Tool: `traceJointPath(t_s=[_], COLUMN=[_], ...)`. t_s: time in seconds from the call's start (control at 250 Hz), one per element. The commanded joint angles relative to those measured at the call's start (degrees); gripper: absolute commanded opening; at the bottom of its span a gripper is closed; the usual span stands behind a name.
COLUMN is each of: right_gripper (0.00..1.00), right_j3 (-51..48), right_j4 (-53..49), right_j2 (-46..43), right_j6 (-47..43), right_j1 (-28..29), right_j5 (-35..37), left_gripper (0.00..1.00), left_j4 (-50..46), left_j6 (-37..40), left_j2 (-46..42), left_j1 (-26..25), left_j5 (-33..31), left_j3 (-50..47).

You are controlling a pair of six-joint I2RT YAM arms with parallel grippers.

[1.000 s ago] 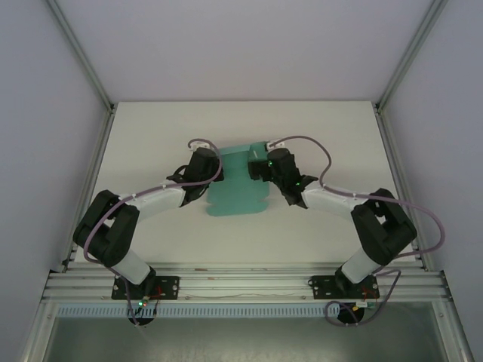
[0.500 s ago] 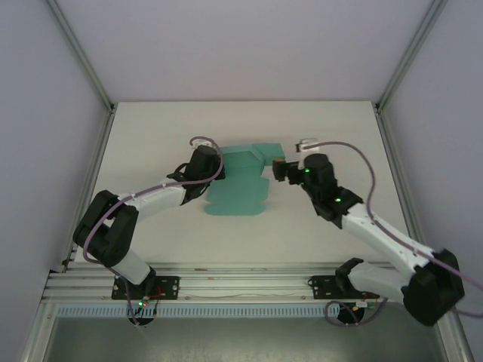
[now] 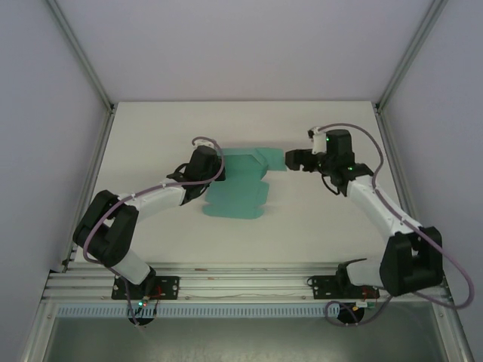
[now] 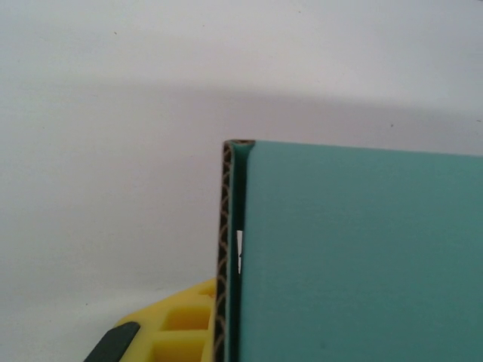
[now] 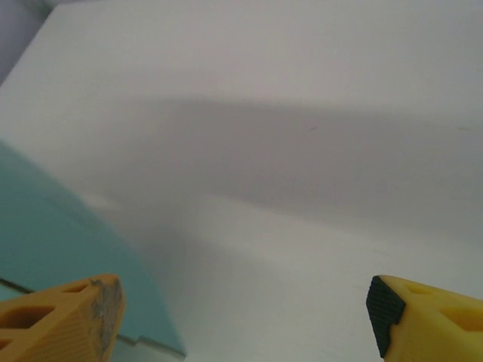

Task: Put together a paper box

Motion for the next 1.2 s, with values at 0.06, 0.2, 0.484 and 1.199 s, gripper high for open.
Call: traceJointPath(t_s=[0.06, 0.2, 0.484, 1.199], right_gripper=[0.82, 0.81, 0.74, 0.65], right_j3=[2.36, 3.77, 6.14, 11.90], right_j4=[-3.78, -5.49, -0.91, 11.74], right_j2=[2.08, 3.93, 9.09, 19.97], right_j6=[-8.36, -12.60, -13.90, -8.87], right_j1=[3.02, 7.17, 11.41, 19.84], right_j5=[-16.40, -14.81, -15.32, 16.54], left_gripper=[0.00, 0.00, 0.00, 0.00], left_j4=[1.26, 0.69, -1.88, -1.48], left_j6=[0.69, 0.73, -0.64, 1.98], left_j2=[-1.03, -0.55, 0.41, 0.33], left_j1=[0.41, 0.47, 0.42, -0.20], left_j5=[0.48, 0.74, 0.46, 6.07], left_j3=[0.66, 1.33, 2.79, 3.16])
